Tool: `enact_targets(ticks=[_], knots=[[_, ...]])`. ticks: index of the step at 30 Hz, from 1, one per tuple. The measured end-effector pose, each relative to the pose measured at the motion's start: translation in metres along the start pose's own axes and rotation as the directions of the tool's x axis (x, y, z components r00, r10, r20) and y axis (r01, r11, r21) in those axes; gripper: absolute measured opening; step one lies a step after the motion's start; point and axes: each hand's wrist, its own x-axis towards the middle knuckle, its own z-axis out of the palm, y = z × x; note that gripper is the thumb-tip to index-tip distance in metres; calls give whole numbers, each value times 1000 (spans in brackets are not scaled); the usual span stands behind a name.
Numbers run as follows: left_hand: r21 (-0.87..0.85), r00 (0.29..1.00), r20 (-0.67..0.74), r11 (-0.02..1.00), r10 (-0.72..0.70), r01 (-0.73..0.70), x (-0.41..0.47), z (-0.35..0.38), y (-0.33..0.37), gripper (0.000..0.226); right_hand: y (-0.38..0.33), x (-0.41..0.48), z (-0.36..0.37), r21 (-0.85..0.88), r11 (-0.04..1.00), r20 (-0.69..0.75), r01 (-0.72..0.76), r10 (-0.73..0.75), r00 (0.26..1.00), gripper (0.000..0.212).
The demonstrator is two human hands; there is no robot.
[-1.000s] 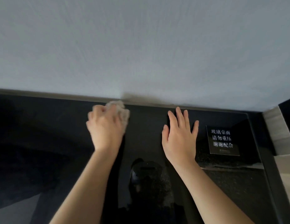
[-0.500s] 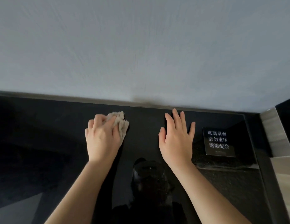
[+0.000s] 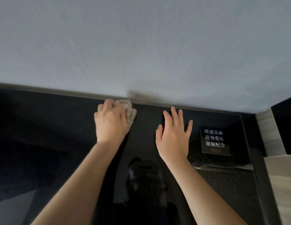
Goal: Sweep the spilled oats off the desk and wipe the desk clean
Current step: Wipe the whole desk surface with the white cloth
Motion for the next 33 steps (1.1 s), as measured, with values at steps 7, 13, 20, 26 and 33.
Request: enact_targets(ticks=[7, 13, 20, 26, 33], knots=[[28, 997, -3, 997, 74, -74, 3, -3, -13, 25, 3, 0, 0, 54, 999, -18, 2, -1, 1000, 45], [-81, 898, 94, 903, 429, -423, -16, 17, 31, 37, 5, -2, -2, 372, 928, -138, -29, 86, 987, 43], [-167, 911, 171, 922, 376, -350, -17, 4, 13, 55, 6, -4, -8, 521, 853, -163, 36, 58, 985, 46], [-210, 913, 245, 938, 325, -277, -34, -34, -61, 68, -38, 8, -14, 260, 831, 82, 492, -527, 846, 47], [122, 904, 323, 935, 281, -334, -26, -60, -147, 71, -12, 6, -12, -76, 993, -269, 86, -104, 958, 24]])
